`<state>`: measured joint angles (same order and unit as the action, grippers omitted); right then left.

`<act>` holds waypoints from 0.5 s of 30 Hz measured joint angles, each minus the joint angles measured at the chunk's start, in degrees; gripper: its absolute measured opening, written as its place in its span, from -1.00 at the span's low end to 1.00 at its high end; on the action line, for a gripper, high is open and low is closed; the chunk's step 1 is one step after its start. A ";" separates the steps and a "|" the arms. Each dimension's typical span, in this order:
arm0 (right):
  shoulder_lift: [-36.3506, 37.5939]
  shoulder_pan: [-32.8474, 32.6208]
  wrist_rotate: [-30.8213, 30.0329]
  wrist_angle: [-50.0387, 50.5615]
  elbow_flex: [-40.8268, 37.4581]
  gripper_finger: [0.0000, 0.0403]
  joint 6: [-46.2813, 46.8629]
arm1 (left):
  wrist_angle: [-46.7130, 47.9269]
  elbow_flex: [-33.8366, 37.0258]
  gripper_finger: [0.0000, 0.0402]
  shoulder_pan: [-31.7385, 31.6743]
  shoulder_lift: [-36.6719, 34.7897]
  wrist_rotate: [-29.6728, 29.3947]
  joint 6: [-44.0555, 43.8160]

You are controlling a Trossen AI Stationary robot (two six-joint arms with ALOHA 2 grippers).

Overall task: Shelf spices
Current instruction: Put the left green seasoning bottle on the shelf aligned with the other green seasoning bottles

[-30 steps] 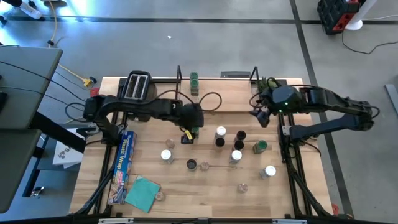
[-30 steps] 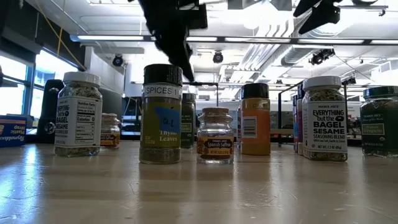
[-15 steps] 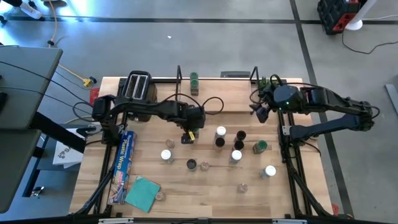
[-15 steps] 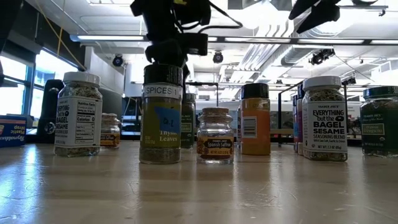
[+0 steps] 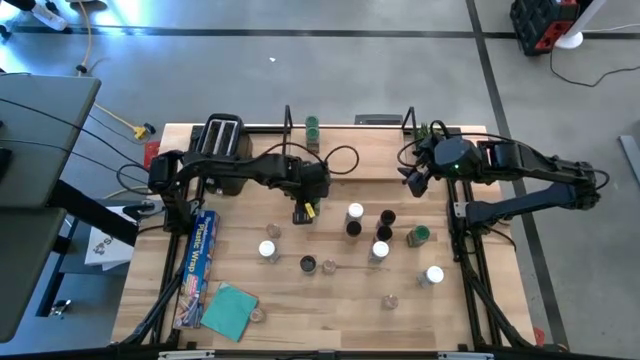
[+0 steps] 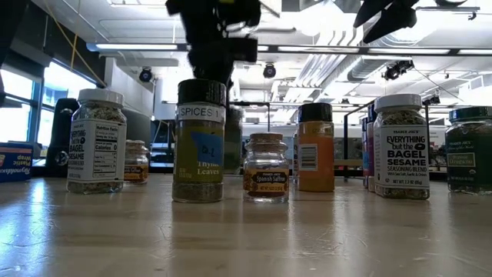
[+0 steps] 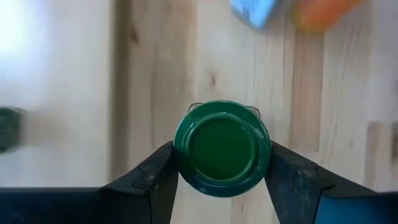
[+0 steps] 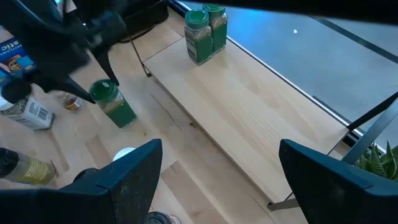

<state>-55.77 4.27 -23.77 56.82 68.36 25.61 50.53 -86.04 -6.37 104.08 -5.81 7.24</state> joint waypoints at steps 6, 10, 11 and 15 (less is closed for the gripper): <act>-0.02 0.00 -0.12 0.08 0.00 0.58 -0.59 | 3.98 -10.01 -0.04 -3.23 -0.29 -3.51 5.39; 0.00 0.01 -0.20 0.07 0.00 0.58 -0.84 | 5.34 -11.22 -0.04 -8.65 -0.33 -3.53 9.48; 0.00 0.02 -0.20 0.07 0.00 0.58 -1.05 | 5.87 -11.17 -0.04 -10.06 -0.24 -3.33 10.43; -0.02 0.02 -0.18 0.02 0.00 0.58 -1.05 | 5.62 -11.13 -0.04 -14.63 1.31 0.00 14.09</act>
<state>-55.79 4.29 -23.94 56.84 68.36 24.56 56.15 -97.17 -21.01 105.39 -5.81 21.33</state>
